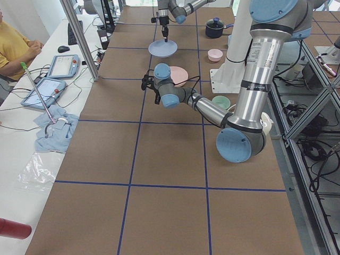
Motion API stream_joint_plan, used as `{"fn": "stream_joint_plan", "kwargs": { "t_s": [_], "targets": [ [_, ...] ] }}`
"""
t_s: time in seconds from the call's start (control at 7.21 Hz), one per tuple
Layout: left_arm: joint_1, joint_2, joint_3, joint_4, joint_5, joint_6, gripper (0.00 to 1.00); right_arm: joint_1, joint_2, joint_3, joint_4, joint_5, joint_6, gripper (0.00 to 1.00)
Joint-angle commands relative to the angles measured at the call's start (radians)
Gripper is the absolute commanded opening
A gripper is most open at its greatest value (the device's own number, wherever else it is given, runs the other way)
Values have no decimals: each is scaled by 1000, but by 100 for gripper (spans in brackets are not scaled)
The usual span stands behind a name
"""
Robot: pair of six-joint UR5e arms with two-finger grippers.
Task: Stack three plates with pink and blue
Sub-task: 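Carry the light blue plate with the right gripper over the pink plate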
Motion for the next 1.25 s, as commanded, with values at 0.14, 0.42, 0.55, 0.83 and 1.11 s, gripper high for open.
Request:
{"fn": "stream_joint_plan", "kwargs": {
  "t_s": [0.14, 0.42, 0.55, 0.83, 1.11],
  "targets": [
    [-33, 29, -3, 3, 1, 65, 75, -183, 122, 22, 37, -171, 262, 0],
    [-32, 30, -3, 1, 3, 63, 75, -242, 113, 47, 23, -215, 280, 0],
    [-33, 29, -3, 1, 3, 63, 75, -270, 120, 44, 15, -226, 284, 0],
    [-32, 27, -5, 1, 3, 57, 76, -275, 131, 47, -13, -228, 284, 0],
    [-32, 27, -5, -1, 3, 52, 76, -281, 134, 45, -14, -229, 290, 0]
  ]
}}
